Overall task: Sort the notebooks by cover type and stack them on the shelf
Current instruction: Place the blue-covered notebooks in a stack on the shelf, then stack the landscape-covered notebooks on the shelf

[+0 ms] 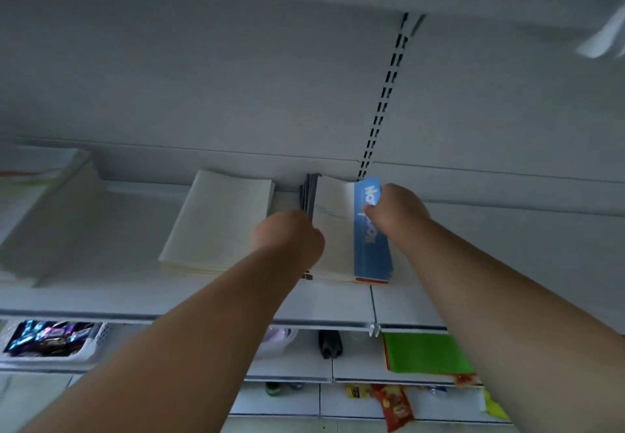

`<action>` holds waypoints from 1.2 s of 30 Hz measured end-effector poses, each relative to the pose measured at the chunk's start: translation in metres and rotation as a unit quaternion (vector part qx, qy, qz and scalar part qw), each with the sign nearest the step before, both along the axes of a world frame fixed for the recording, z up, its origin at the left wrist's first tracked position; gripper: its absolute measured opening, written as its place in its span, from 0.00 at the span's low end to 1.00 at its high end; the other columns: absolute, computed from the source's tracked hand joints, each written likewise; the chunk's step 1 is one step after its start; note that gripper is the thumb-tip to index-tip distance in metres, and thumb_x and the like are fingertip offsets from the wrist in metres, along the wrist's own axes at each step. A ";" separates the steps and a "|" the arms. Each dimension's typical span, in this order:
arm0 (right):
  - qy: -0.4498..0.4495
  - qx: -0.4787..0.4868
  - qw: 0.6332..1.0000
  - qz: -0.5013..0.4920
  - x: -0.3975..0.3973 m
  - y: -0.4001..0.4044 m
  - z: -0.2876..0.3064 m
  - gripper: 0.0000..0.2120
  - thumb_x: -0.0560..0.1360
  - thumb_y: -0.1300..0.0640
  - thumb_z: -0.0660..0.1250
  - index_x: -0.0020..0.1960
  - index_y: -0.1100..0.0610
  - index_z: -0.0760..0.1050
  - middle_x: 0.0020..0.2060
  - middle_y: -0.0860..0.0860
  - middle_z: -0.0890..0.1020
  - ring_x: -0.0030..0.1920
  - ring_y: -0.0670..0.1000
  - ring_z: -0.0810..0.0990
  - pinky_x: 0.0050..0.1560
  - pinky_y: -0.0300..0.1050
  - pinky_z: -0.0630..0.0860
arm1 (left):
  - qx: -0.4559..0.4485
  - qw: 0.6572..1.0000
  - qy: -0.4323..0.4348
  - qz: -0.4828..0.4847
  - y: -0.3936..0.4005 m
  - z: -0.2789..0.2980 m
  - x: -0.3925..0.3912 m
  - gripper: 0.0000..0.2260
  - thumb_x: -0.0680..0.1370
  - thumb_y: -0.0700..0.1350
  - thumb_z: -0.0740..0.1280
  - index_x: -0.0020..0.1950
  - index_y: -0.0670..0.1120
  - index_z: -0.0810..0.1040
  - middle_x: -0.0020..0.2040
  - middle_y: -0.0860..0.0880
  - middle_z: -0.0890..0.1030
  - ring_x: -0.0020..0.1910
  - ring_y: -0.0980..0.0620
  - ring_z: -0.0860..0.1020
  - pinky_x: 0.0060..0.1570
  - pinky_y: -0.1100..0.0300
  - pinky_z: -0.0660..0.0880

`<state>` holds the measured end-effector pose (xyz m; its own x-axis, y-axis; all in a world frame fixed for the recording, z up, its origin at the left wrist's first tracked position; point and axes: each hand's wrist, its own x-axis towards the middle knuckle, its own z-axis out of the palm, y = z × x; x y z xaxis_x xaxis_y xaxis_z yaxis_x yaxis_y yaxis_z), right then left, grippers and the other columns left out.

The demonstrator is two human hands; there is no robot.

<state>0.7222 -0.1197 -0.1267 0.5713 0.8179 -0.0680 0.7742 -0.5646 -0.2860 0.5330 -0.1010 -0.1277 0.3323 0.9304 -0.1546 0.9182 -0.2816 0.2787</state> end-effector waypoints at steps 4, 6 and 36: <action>-0.016 0.019 0.999 -0.033 -0.011 -0.007 0.001 0.21 0.77 0.47 0.69 0.62 0.58 0.67 0.51 0.56 0.79 0.43 0.55 0.73 0.38 0.46 0.67 | 0.038 0.999 0.025 -0.021 0.003 0.013 -0.003 0.13 0.81 0.57 0.62 0.47 0.48 0.74 0.37 0.52 0.72 0.37 0.52 0.71 0.34 0.60 0.67; -0.025 0.061 0.998 0.001 -0.027 -0.012 0.005 0.19 0.79 0.47 0.66 0.61 0.59 0.68 0.48 0.55 0.79 0.42 0.55 0.74 0.36 0.45 0.67 | 0.055 0.998 -0.013 -0.015 -0.003 0.020 -0.017 0.16 0.81 0.61 0.59 0.45 0.49 0.70 0.39 0.51 0.72 0.40 0.50 0.72 0.38 0.58 0.68; 0.280 0.219 0.931 0.087 -0.461 0.114 0.034 0.11 0.78 0.48 0.63 0.45 0.55 0.68 0.39 0.53 0.76 0.42 0.55 0.75 0.39 0.48 0.69 | 0.044 0.952 -0.214 0.214 0.086 0.048 -0.474 0.19 0.80 0.58 0.62 0.66 0.49 0.71 0.59 0.51 0.74 0.51 0.51 0.74 0.48 0.57 0.68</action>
